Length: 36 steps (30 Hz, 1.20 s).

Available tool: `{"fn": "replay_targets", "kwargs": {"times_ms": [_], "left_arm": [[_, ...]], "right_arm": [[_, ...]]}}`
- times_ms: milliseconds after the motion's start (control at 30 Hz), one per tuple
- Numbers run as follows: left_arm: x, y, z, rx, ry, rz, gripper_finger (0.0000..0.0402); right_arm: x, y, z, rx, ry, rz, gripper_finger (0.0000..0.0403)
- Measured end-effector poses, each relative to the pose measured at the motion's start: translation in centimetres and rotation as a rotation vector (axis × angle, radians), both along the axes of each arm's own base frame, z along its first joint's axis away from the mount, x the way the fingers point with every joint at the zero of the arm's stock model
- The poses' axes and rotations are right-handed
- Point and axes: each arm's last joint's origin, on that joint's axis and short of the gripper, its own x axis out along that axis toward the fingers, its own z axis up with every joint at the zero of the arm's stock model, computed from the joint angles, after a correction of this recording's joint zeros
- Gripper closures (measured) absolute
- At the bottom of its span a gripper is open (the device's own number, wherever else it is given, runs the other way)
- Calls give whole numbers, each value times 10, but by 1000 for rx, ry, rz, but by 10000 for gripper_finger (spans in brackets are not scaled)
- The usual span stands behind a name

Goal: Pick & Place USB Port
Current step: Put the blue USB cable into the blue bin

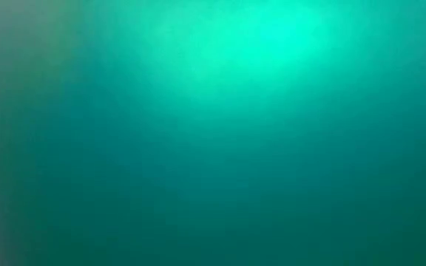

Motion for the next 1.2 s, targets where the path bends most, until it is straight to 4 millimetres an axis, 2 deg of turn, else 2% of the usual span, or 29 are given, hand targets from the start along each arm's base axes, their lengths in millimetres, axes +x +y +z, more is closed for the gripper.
{"fn": "replay_targets", "kwargs": {"times_ms": [367,500,633,767,867,933,1033,1100,1200], "left_arm": [[7,3,-2,-36,-28,-42,394],[8,2,-1,-23,-46,-82,385],[3,3,8,22,-90,-102,322],[-17,8,36,36,-166,-135,242],[-28,7,49,51,-150,-152,194],[-37,9,56,61,-114,-112,173],[-50,12,69,52,-108,-55,159],[-55,9,67,55,-72,-45,158],[-55,5,60,60,-16,-19,157]], "right_arm": [[0,1,1,-11,-12,23,387],[0,1,0,-10,-4,30,390],[-1,2,1,-16,-7,71,397],[-2,9,-3,-32,32,160,399],[-4,14,-5,-41,60,206,400],[-6,21,-13,-59,141,291,401],[-14,34,-43,-126,427,405,402],[-23,43,-56,-207,584,409,402],[-35,59,-71,-295,724,388,402]]}}
